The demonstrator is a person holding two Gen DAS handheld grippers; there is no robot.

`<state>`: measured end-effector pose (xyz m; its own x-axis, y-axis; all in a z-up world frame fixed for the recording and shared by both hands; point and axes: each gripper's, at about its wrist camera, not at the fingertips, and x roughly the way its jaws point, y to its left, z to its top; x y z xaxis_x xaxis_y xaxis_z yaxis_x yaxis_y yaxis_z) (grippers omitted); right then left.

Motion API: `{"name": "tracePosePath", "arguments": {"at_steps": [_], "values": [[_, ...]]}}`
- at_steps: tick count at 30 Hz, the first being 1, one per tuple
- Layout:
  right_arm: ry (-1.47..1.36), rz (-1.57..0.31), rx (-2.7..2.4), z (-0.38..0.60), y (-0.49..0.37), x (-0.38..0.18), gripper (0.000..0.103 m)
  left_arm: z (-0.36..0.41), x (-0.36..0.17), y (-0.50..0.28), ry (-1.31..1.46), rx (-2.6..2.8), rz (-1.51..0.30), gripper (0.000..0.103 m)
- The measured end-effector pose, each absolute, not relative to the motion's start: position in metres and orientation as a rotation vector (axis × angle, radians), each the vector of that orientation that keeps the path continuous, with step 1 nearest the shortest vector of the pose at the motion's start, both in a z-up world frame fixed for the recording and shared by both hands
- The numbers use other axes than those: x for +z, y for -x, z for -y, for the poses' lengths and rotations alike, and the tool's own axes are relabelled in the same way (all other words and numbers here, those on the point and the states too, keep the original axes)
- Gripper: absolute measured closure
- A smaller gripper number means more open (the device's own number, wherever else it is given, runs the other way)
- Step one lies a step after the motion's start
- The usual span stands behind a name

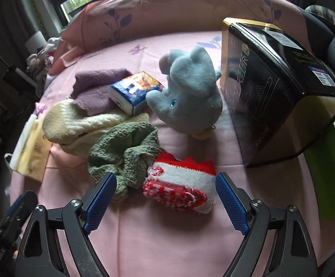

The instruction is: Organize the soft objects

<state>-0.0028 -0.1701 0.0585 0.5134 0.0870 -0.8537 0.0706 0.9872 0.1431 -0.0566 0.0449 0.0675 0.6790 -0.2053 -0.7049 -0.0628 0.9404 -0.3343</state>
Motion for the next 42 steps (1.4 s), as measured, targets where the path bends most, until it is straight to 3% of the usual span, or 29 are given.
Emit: {"name": "tracePosePath", "arguments": {"at_steps": [11,14,18,29,38,41,42], "values": [[-0.145,-1.089,-0.013,0.176,-0.004,0.043,0.015,-0.066,0.078,0.069,0.385,-0.08,-0.774,0.017],[-0.121,-1.103,-0.037,0.175,-0.004,0.037,0.031,-0.071,0.081,0.072,0.39,-0.083,-0.754,0.017],[-0.107,-1.066,-0.03,0.174,0.002,0.045,0.036,-0.077,0.083,0.075,0.389,-0.084,-0.742,0.017],[-0.077,-0.869,0.258,0.125,0.042,0.101,0.037,-0.1,0.082,0.078,0.401,-0.043,-0.731,0.017],[0.085,-1.012,0.389,0.061,0.033,0.055,0.036,-0.105,0.079,0.077,0.416,-0.049,-0.752,0.018],[0.081,-1.039,0.391,0.064,0.031,0.053,0.03,-0.109,0.078,0.077,0.428,-0.047,-0.756,0.019],[0.07,-1.023,0.385,0.069,0.031,0.057,0.022,-0.109,0.078,0.077,0.431,-0.051,-0.759,0.019]]}}
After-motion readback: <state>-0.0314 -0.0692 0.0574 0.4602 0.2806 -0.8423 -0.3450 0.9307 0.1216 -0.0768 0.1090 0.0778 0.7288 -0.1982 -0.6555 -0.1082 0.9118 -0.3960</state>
